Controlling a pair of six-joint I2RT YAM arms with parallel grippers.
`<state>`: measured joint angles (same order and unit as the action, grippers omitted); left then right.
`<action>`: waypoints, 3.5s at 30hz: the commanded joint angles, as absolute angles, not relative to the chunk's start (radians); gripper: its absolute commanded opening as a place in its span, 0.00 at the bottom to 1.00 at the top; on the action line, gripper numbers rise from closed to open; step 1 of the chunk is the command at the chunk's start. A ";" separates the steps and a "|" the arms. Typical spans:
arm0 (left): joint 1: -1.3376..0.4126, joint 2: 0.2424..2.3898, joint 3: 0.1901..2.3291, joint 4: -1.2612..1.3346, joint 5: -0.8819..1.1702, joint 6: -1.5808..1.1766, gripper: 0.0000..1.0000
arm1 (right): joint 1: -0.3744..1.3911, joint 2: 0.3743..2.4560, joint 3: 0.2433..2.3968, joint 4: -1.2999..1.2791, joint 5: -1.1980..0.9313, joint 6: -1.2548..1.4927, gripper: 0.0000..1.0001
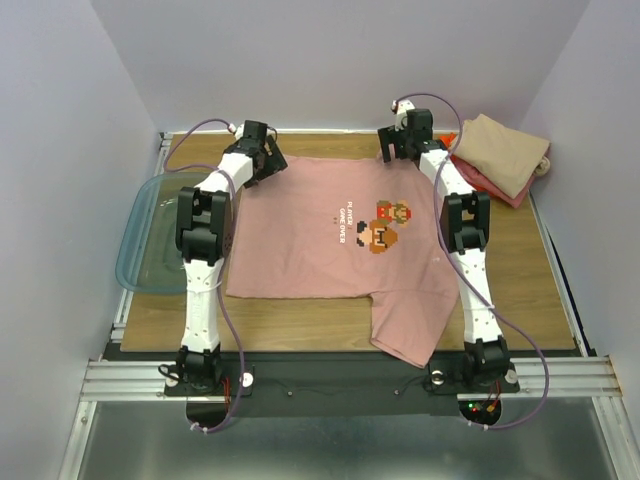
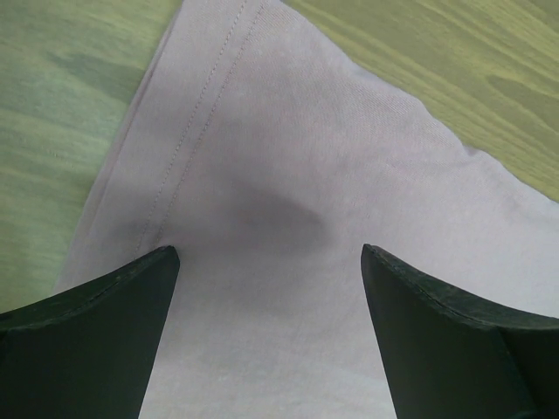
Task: Fold and stack the t-shirts
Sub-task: Flatten the tshirt out, then fold the tshirt
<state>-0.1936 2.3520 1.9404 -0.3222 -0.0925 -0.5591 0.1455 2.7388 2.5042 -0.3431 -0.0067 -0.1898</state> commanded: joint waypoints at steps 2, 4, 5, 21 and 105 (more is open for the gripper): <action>-0.178 2.373 2.031 -0.377 -0.031 -0.525 0.98 | 0.141 2.750 2.507 -0.267 0.023 -0.258 1.00; -0.179 2.347 2.060 -0.387 0.027 -0.519 0.98 | 0.143 2.717 2.516 -0.261 0.005 -0.261 1.00; -0.179 2.329 2.060 -0.385 0.041 -0.517 0.98 | 0.143 2.700 2.513 -0.262 0.002 -0.253 1.00; -0.385 1.352 1.173 -0.367 -0.218 -0.702 0.98 | 0.333 1.623 1.478 -0.290 0.166 0.195 1.00; -0.330 1.006 0.502 -0.457 -0.417 -1.072 0.00 | 1.284 1.208 0.658 -1.037 0.350 1.321 0.93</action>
